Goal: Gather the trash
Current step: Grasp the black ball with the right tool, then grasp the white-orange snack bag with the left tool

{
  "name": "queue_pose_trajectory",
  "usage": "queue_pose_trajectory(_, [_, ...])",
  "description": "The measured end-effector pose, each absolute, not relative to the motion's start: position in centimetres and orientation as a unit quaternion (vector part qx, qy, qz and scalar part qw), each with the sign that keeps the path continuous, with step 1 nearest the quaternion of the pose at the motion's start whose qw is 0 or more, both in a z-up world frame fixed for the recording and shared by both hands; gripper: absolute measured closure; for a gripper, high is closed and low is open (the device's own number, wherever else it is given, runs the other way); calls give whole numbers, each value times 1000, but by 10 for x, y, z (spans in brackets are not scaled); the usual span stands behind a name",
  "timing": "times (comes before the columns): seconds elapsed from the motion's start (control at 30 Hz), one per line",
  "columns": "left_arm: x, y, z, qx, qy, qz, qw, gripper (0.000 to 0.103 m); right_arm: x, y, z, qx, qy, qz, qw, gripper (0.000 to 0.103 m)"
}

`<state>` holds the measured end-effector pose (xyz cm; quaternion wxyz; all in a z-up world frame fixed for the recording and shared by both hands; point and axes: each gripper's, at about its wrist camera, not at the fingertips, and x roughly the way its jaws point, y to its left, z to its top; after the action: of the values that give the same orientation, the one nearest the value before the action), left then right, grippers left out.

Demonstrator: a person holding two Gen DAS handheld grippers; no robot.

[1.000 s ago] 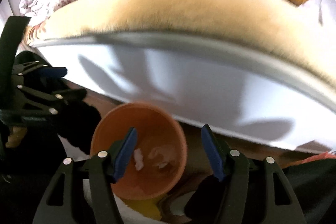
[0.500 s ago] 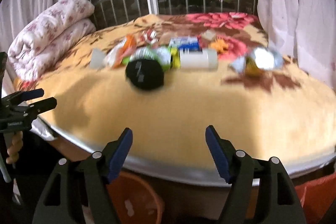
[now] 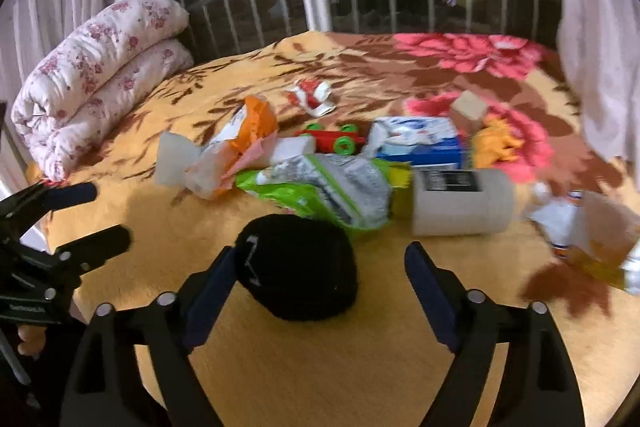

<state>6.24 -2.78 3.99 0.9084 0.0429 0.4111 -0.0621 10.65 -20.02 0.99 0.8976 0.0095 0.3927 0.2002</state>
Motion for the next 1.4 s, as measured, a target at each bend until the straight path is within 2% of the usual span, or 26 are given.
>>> queue_pose_trajectory(0.07, [74,-31,40,44,415,-66,906,12,112,-194,3,20,405,228,885,40])
queue_pose_trajectory(0.37, [98,-38,42,102,400,-82,907,12,114,-200,-3,52,387,252,885,54])
queue_pose_trajectory(0.63, [123,-55,32,109,414,-92,899,12,67,-257,28,76,333,204,917,54])
queue_pose_trajectory(0.87, [156,-78,16,157,421,-70,891,12,45,-303,13,89,323,143,931,54])
queue_pose_trajectory(1.13, [189,-56,1,114,451,-55,883,12,47,-308,9,98,317,152,931,53])
queue_pose_trajectory(1.37, [187,-48,-1,100,449,-57,886,55,50,-309,9,112,317,153,929,53])
queue_pose_trajectory(1.4, [184,-48,3,94,447,-60,888,57,50,-309,9,110,317,153,929,53])
